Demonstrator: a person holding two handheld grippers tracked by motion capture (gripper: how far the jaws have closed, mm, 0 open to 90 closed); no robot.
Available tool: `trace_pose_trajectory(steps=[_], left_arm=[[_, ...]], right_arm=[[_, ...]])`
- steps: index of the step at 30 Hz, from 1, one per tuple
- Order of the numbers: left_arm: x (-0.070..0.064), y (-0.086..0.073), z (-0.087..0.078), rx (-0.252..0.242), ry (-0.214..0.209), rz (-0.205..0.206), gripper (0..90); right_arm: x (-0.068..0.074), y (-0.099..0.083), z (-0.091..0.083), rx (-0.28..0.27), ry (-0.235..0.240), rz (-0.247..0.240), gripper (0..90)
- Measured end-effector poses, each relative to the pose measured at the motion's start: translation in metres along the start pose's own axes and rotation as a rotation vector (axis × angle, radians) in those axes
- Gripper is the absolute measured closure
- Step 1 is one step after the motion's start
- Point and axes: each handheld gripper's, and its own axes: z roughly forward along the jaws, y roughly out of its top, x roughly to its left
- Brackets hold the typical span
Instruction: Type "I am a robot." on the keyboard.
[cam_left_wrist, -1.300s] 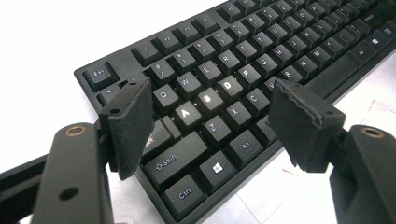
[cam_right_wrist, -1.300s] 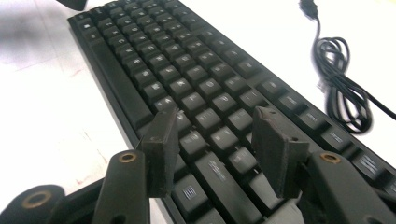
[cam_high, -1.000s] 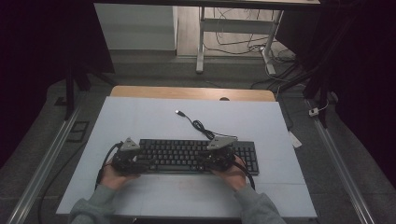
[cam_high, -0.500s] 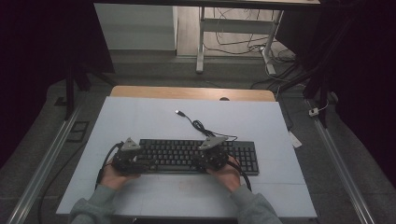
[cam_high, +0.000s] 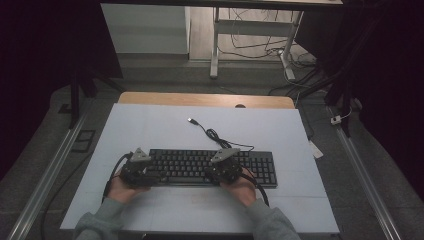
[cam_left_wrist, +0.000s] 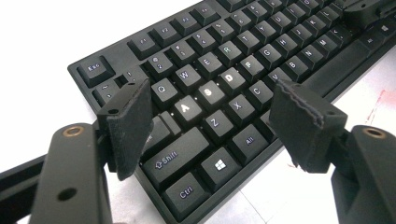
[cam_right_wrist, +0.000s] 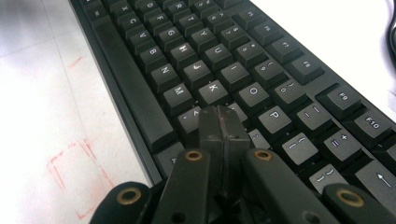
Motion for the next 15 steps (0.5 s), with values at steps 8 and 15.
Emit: trace_pose_trajectory(steps=[8, 15], left_arm=[[0.001, 0.000, -0.002, -0.009, 0.002, -0.002, 30.2], [-0.001, 0.000, -0.001, -0.005, 0.007, 0.005, 30.0]], right_arm=[[-0.006, 0.001, -0.016, -0.067, -0.024, 0.010, 89.6], [-0.016, -0.015, -0.037, -0.115, -0.080, 0.041, 69.2]])
